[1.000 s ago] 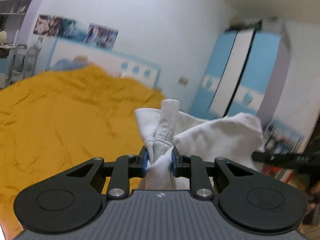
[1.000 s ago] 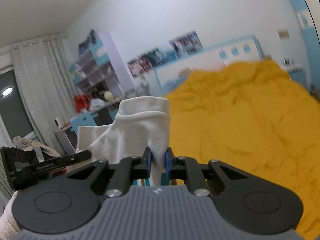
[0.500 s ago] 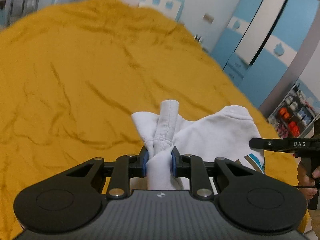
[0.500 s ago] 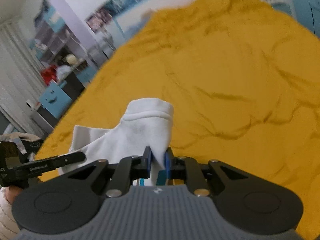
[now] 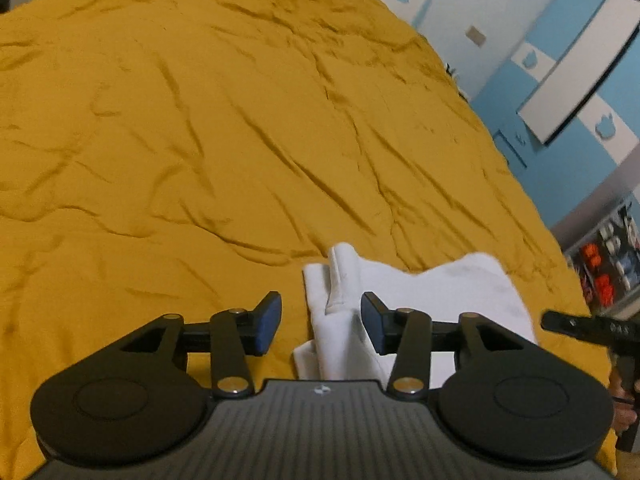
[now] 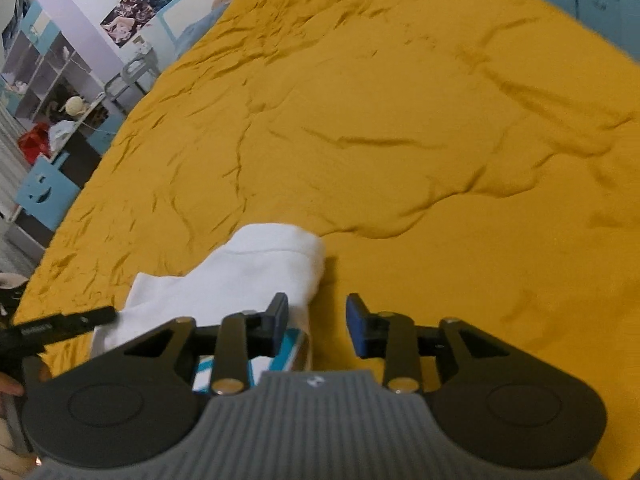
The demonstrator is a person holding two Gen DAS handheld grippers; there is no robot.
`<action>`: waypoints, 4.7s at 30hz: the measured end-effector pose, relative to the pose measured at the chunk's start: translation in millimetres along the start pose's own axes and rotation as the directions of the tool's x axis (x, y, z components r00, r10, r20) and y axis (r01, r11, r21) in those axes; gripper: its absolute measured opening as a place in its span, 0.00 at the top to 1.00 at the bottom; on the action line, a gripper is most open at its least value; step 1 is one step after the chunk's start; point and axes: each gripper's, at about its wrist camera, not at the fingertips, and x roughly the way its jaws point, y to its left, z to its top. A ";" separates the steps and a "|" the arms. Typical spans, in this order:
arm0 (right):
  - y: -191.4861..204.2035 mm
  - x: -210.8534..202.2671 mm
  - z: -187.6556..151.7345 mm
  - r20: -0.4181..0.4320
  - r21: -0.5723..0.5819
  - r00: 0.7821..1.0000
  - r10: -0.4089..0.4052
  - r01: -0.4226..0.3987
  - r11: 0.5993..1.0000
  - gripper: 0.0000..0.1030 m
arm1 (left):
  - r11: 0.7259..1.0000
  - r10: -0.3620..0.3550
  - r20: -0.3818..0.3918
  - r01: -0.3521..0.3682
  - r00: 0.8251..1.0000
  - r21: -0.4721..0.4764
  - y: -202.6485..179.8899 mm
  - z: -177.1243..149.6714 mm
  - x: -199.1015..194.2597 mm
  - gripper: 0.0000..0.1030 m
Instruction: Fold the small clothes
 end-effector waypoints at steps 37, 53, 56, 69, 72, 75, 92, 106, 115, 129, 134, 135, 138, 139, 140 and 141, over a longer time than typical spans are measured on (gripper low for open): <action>70.9 -68.4 -258.5 0.196 -0.469 0.977 -0.077 0.163 0.868 0.47 | 0.881 0.147 0.206 -0.222 0.968 0.417 -106.1 -237.5 -69.1 0.64; 100.1 -160.2 -202.0 0.232 -0.403 0.972 -0.043 0.137 0.905 0.24 | 0.874 0.136 0.393 -0.297 0.909 0.384 -142.8 -194.6 -151.2 0.29; 109.9 -186.6 -197.0 0.293 -0.376 0.955 -0.055 0.168 0.911 0.20 | 0.889 0.115 0.483 -0.307 0.868 0.340 -153.5 -187.7 -178.4 0.09; 123.9 -252.9 -242.9 0.445 -0.324 0.890 -0.100 0.264 0.908 0.20 | 0.922 0.172 0.470 -0.310 0.866 0.233 -186.8 -195.4 -214.6 0.00; 128.0 -252.8 -257.3 0.437 -0.345 0.889 -0.134 0.304 0.888 0.20 | 0.916 0.216 0.405 -0.328 0.888 0.230 -187.3 -207.0 -210.4 0.00; 124.6 -254.7 -268.5 0.397 -0.348 0.909 -0.128 0.278 0.895 0.20 | 0.901 0.251 0.371 -0.356 0.894 0.247 -189.6 -221.9 -205.8 0.00; 98.1 -228.4 -290.1 0.229 -0.277 0.949 -0.217 0.277 0.920 0.20 | 0.896 0.336 0.183 -0.373 0.924 0.241 -177.4 -259.0 -179.8 0.00; 96.4 -227.5 -288.6 0.235 -0.263 0.946 -0.225 0.285 0.922 0.20 | 0.904 0.321 0.164 -0.353 0.933 0.240 -176.5 -262.0 -178.7 0.00; 96.6 -227.1 -289.2 0.244 -0.267 0.944 -0.223 0.286 0.920 0.20 | 0.904 0.324 0.166 -0.356 0.931 0.237 -176.4 -263.5 -178.7 0.00; 96.7 -229.3 -289.3 0.250 -0.268 0.942 -0.223 0.288 0.919 0.20 | 0.901 0.331 0.165 -0.363 0.929 0.237 -177.2 -262.1 -179.7 0.00; 97.1 -229.4 -289.1 0.249 -0.269 0.942 -0.223 0.289 0.919 0.20 | 0.901 0.330 0.165 -0.363 0.929 0.237 -177.5 -262.2 -179.6 0.00; 97.2 -229.4 -289.3 0.250 -0.268 0.942 -0.224 0.289 0.919 0.20 | 0.901 0.331 0.165 -0.363 0.929 0.238 -177.4 -262.3 -179.7 0.00; 97.0 -229.4 -289.2 0.250 -0.269 0.942 -0.223 0.289 0.919 0.20 | 0.901 0.331 0.165 -0.363 0.929 0.237 -177.6 -262.4 -179.6 0.00; 97.2 -229.3 -289.2 0.250 -0.269 0.942 -0.224 0.290 0.918 0.20 | 0.901 0.331 0.165 -0.363 0.929 0.237 -177.8 -262.3 -179.6 0.00; 97.1 -229.4 -289.2 0.250 -0.269 0.942 -0.223 0.289 0.919 0.20 | 0.901 0.331 0.166 -0.363 0.929 0.238 -178.1 -262.4 -179.5 0.00; 97.0 -229.4 -289.2 0.250 -0.269 0.942 -0.223 0.289 0.919 0.20 | 0.901 0.330 0.166 -0.363 0.929 0.240 -177.6 -261.9 -180.2 0.00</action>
